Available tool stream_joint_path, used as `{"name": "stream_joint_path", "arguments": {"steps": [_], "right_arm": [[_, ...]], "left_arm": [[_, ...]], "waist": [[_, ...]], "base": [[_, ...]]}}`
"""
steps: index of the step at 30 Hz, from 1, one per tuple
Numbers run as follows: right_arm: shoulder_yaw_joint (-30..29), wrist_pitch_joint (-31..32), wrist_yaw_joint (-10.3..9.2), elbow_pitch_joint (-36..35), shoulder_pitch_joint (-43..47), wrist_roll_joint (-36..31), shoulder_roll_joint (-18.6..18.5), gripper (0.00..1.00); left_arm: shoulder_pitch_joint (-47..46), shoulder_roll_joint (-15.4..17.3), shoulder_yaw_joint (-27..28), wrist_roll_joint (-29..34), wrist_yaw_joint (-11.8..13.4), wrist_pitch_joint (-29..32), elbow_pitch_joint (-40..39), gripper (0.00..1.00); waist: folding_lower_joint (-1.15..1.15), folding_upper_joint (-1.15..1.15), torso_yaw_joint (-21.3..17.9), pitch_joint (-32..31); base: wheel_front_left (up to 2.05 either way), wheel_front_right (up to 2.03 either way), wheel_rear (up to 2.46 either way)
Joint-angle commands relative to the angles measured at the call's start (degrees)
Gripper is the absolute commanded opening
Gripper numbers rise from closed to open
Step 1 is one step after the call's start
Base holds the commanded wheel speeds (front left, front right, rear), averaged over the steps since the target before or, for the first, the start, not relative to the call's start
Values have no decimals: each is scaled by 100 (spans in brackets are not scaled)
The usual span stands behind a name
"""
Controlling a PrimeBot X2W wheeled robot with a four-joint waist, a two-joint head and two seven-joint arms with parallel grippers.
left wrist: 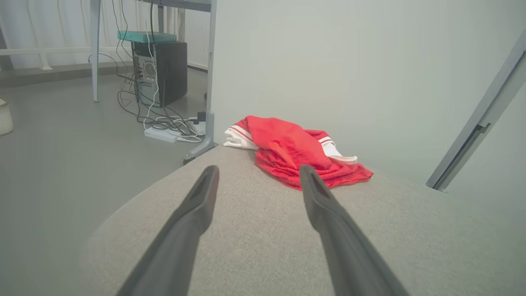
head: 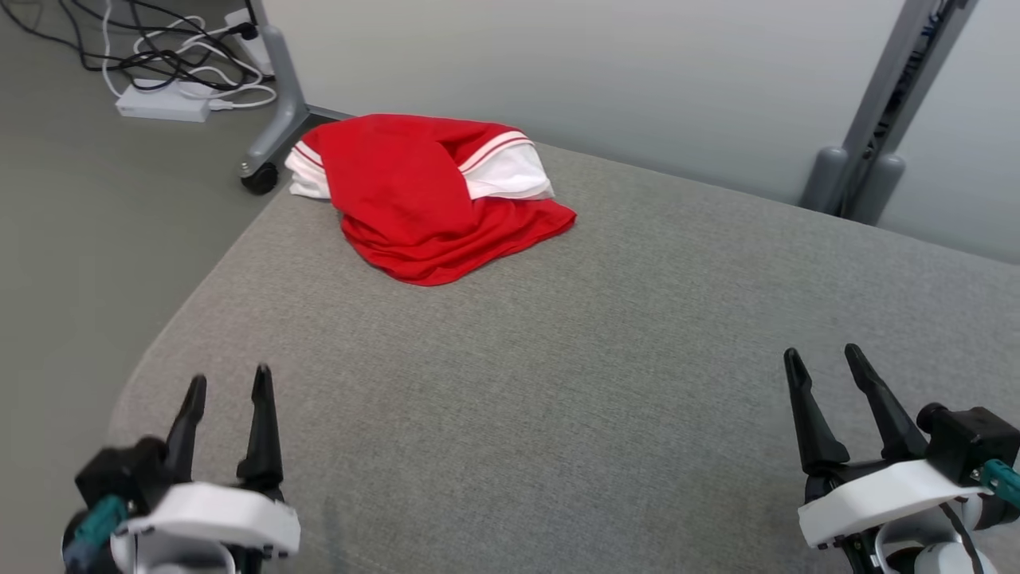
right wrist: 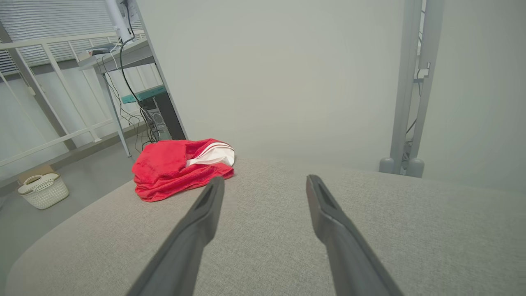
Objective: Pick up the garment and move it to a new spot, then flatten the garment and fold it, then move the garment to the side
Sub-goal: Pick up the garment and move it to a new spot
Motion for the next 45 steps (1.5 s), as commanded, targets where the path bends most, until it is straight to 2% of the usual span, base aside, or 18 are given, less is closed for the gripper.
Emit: {"name": "stream_joint_path", "arguments": {"steps": [1,10,17,20,26,33,39,45], "right_arm": [[-54,14,0,-54,-93,-27,-26,100],[-210,108,0,-294,-279,-174,-25,100],[-214,214,0,-531,-554,-309,-25,100],[-194,240,0,-620,-666,-332,-26,100],[-87,265,0,-802,-891,-365,-25,100],[-210,262,0,-1084,-1013,-469,-24,100],[-290,241,0,-1203,-1084,-538,-22,100],[-270,240,0,-1265,-1181,-614,-24,100]], "left_arm": [[-341,100,42,5,-82,103,-28,100],[-2050,584,288,-121,-405,844,214,100],[-3569,1021,496,-327,-611,1715,1236,100],[-4075,1029,545,-488,-661,2036,1704,100],[-4798,1238,620,-580,-630,2507,2629,100],[-5343,1497,675,-522,-482,2730,3378,100],[-5714,1632,632,-405,-395,2764,3752,100],[-5831,1692,516,-253,-271,2753,3951,100]], "waist": [[0,0,-149,76],[0,0,-687,422],[0,0,-1393,936],[0,0,-1703,1188],[0,0,-2354,1779],[0,0,-2806,2518],[0,0,-2904,3113],[0,0,-2875,3373]], "base": [[0,0,0],[0,0,0],[0,0,0],[0,0,0],[0,0,0],[0,0,0],[0,0,0],[0,0,0]]}}
